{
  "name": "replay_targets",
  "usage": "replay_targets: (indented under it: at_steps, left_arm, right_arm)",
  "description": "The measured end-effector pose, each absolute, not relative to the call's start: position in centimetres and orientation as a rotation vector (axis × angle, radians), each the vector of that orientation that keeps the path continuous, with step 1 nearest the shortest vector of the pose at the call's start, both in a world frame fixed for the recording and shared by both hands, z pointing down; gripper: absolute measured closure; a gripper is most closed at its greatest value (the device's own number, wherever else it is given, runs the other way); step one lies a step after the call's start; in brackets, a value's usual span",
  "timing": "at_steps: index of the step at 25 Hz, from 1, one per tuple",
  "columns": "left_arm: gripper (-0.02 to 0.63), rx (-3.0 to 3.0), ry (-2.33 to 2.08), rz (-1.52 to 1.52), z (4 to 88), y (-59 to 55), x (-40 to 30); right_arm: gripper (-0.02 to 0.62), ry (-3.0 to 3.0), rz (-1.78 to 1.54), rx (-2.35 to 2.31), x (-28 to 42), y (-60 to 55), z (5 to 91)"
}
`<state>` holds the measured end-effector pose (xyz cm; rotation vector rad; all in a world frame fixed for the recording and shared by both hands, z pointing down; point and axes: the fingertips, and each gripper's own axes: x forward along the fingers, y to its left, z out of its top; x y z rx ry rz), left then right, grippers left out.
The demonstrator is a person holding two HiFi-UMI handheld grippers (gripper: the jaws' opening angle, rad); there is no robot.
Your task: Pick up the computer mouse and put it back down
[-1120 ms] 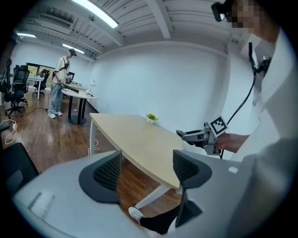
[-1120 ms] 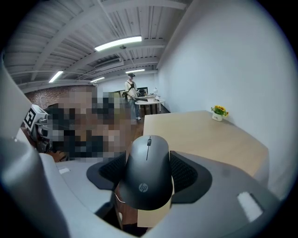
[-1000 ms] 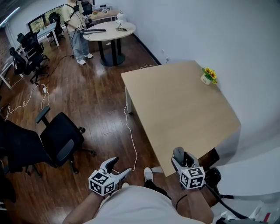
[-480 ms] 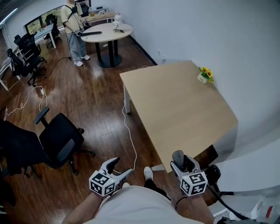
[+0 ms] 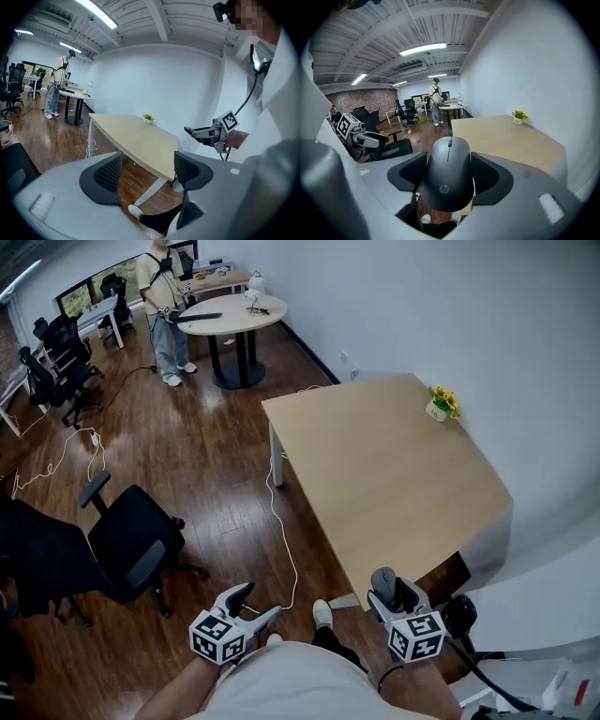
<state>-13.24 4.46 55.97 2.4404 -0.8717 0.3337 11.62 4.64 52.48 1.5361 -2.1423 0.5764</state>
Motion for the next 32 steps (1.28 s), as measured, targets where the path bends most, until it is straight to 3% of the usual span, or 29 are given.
replay_targets:
  at_steps: [16, 32]
  left_arm:
    - [0.288, 2.44, -0.872, 0.366, 54.9, 1.4, -11.2]
    - [0.288, 2.323, -1.041, 0.349, 54.6, -3.1, -8.6]
  right_arm:
    - [0.298, -2.113, 0.602, 1.542, 15.6, 0.3, 54.1]
    - [0.298, -1.964, 0.686, 1.551, 24.3, -16.2, 67.6]
